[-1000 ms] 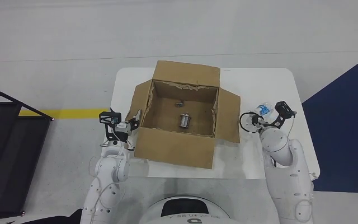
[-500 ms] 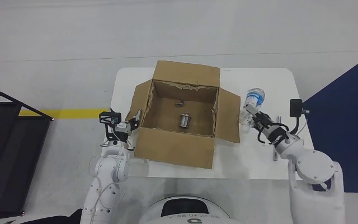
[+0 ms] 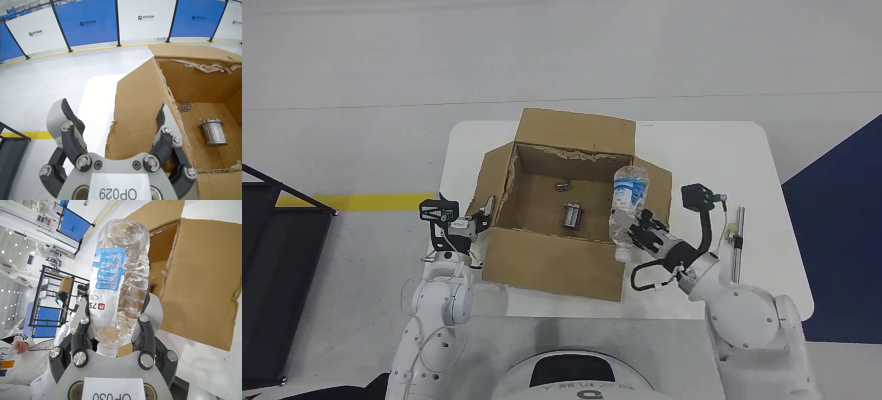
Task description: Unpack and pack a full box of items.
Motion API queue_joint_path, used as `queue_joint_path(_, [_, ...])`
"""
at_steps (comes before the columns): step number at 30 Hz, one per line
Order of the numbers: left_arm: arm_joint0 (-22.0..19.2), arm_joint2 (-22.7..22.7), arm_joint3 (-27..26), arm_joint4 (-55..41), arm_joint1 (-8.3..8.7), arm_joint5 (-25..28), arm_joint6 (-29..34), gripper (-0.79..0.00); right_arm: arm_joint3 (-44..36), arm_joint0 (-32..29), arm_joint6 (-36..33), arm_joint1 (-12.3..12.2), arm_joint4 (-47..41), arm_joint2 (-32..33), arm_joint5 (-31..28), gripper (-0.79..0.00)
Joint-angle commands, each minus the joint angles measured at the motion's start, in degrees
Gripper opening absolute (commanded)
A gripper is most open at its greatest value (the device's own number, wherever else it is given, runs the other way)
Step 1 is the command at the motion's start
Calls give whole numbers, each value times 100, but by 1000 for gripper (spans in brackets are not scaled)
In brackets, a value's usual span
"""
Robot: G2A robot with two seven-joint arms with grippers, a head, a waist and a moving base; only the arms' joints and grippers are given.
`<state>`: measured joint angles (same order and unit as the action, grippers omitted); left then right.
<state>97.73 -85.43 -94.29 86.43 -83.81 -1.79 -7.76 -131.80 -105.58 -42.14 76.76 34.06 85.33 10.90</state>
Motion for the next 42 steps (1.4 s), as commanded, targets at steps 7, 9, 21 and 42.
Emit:
queue_joint_path(7, [0, 0, 0, 0, 0, 0, 0, 0, 1046, 1334, 427, 116, 973, -1350, 1541, -785])
queue_joint_path(9, [0, 0, 0, 0, 0, 0, 0, 0, 1429, 1688, 469, 159, 1109, -1618, 1877, -785])
queue_joint_path(21, [0, 0, 0, 0, 0, 0, 0, 0, 2879, 2698, 429, 301, 1929, -2504, 2830, -785])
queue_joint_path(42, [0, 0, 0, 0, 0, 0, 0, 0, 2357, 2528, -300, 271, 2376, -2440, 2918, 0])
